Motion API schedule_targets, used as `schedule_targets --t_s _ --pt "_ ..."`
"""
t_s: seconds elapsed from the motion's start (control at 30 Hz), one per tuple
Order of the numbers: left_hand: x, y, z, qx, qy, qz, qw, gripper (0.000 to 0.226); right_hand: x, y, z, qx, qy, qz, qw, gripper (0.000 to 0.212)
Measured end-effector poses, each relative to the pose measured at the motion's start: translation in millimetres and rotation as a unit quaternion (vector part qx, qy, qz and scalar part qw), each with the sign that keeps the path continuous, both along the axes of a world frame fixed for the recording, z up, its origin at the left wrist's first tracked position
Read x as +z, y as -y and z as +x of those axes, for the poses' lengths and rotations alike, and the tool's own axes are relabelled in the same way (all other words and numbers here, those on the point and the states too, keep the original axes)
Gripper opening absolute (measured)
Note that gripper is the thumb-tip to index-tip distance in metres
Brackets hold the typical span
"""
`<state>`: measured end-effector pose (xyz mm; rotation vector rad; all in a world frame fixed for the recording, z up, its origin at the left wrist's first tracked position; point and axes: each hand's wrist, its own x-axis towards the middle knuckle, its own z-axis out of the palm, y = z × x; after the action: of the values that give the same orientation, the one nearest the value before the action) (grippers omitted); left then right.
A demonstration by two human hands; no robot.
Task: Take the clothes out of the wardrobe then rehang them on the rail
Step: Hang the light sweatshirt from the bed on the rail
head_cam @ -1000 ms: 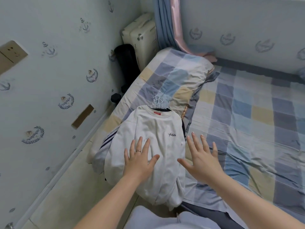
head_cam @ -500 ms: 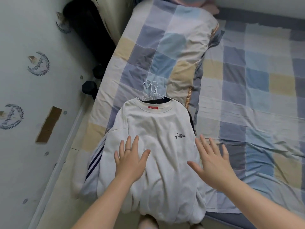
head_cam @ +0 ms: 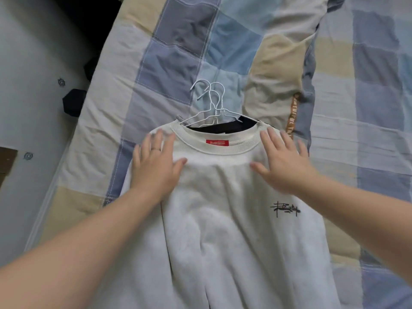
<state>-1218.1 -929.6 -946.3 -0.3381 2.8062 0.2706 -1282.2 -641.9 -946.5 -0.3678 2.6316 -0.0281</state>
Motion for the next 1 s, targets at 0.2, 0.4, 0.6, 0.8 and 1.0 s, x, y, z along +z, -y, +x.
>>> schedule_targets --t_s 0.2,0.4,0.6,0.8,1.0 --pt "-13 17 -48 0.068 -0.017 -0.01 0.998 0.042 -21 31 -60 -0.003 -0.008 -0.018 1.0 0.082" --pt "13 5 -45 0.117 -0.099 0.056 0.987 0.017 -5 29 -63 -0.053 0.03 -0.051 0.997 0.081" --pt "71 3 -13 0.078 -0.142 0.164 0.973 0.013 47 7 -67 -0.1 0.046 -0.124 0.986 0.029" --pt "136 -10 25 0.09 -0.158 0.185 0.966 0.019 111 -38 -50 -0.072 0.077 -0.129 0.986 0.032" --pt "217 -27 74 0.1 -0.2 0.185 0.957 0.015 201 -77 -17 -0.025 0.092 -0.168 0.981 0.005"
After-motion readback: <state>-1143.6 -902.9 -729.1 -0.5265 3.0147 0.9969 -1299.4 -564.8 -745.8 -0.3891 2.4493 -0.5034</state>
